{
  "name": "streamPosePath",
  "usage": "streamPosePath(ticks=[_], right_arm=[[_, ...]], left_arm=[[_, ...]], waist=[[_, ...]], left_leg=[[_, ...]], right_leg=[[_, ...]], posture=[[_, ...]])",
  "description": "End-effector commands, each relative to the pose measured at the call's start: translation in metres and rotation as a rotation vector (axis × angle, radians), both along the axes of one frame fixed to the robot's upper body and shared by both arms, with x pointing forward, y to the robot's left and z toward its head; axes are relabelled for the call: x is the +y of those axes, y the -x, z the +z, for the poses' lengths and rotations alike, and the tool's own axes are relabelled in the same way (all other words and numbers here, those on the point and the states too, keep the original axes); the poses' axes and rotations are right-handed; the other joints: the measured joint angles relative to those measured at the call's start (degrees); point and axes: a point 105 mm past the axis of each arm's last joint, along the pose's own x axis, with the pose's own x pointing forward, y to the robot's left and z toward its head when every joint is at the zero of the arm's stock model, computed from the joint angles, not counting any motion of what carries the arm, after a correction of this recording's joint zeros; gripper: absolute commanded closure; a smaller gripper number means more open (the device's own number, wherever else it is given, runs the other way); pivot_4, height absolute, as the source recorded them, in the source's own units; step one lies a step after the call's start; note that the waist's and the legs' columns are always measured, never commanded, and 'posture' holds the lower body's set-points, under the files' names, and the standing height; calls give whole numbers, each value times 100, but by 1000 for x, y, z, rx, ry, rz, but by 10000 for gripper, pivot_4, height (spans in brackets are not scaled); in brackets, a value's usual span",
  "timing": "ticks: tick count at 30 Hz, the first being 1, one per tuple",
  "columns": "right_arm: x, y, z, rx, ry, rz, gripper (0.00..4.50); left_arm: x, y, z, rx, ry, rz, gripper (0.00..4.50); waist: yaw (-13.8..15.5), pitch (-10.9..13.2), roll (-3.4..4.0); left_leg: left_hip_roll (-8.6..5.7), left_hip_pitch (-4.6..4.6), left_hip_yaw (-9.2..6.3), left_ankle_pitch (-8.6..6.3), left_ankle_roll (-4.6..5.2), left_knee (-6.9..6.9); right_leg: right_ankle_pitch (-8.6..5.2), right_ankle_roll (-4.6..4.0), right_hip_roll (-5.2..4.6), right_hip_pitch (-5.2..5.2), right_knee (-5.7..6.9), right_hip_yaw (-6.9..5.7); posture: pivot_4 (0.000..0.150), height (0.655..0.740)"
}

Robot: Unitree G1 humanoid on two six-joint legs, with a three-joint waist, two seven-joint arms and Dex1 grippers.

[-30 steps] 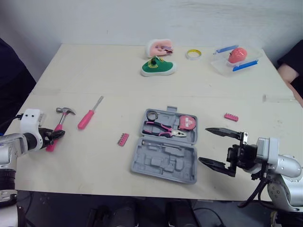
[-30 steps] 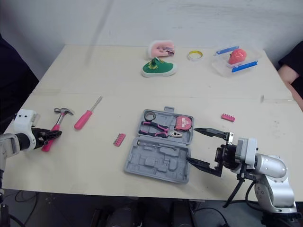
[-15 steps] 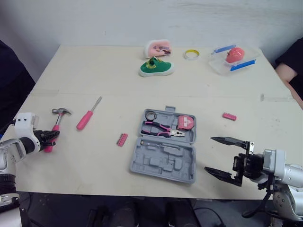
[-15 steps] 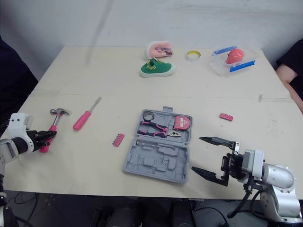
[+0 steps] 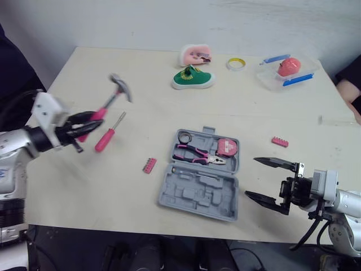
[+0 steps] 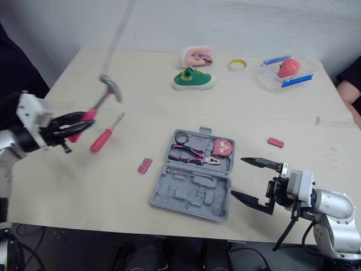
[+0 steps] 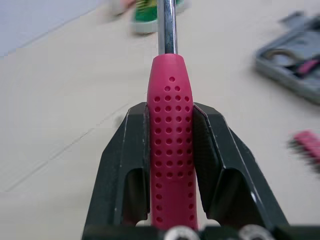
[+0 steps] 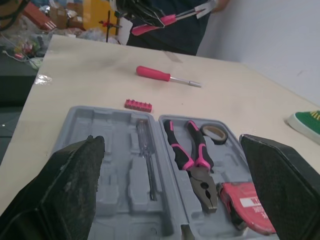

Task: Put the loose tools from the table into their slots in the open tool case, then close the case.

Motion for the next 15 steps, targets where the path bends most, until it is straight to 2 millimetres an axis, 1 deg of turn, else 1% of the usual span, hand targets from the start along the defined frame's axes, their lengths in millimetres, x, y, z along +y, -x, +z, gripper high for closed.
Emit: streamPosePath(ticks=[1,2,3,5,6,7,8,10,11,12,14,15], right_arm=[[-15,3,7,-26,17,-67,0],[-19,4,7,-26,23,-84,0],[-22,5,7,-26,27,-95,0],[-23,7,7,-26,30,-102,0],[-25,8,6,-21,34,-108,0],[-29,11,5,-12,38,-125,0],[-32,13,4,-5,42,-137,0],[-38,20,1,18,53,-158,0],[-39,22,0,26,54,-164,0],[-40,24,-1,37,57,-171,0],[-39,27,-2,53,59,-180,0],[-37,29,-3,61,61,-181,0]], left_arm=[[-47,14,7,-17,-75,-238,39709],[-62,16,3,3,-95,-305,39709],[-71,18,1,16,-107,-343,39709],[-76,18,0,28,-114,-367,39709],[-83,18,0,13,-119,-391,39709],[-98,22,-6,18,-163,-470,39709],[-109,25,-11,22,-197,-529,39709],[-143,32,-20,87,-251,-635,39709],[-153,33,-22,111,-258,-650,39709],[-163,38,-25,117,-288,-700,39709],[-172,44,-29,154,-305,-745,39709],[-175,46,-36,202,-337,-748,39709]], waist=[[2,0,0],[8,0,0],[18,0,0],[16,0,0],[-14,0,0],[-19,1,1],[-2,1,2],[39,2,3],[72,2,4],[89,2,4],[89,2,4],[69,2,4]], left_leg=[[-1,0,0,0,2,3],[-2,0,0,1,3,4],[-3,0,0,1,4,5],[-3,-1,0,4,7,9],[-3,0,0,5,9,11],[0,1,3,5,9,12],[0,3,3,7,7,11],[0,2,0,9,7,12],[-2,0,-1,9,8,15],[-5,-2,-3,10,12,21],[-5,-8,-2,6,18,37],[-3,-11,-1,6,18,40]], right_leg=[[1,1,0,1,0,0],[1,2,1,2,2,0],[1,2,1,3,3,0],[3,5,3,5,4,0],[4,7,4,7,5,1],[4,7,9,6,7,5],[4,7,11,6,10,4],[4,7,13,6,11,1],[4,7,13,8,11,1],[5,10,13,9,10,1],[8,15,13,10,9,6],[8,15,14,10,8,9]], posture=[[1500,7400],[1500,7400],[1500,7400],[1500,7400],[1500,7400],[1500,7400],[1500,7400],[1500,7400],[1500,7400],[1500,7400],[1500,7400],[1500,7400]])
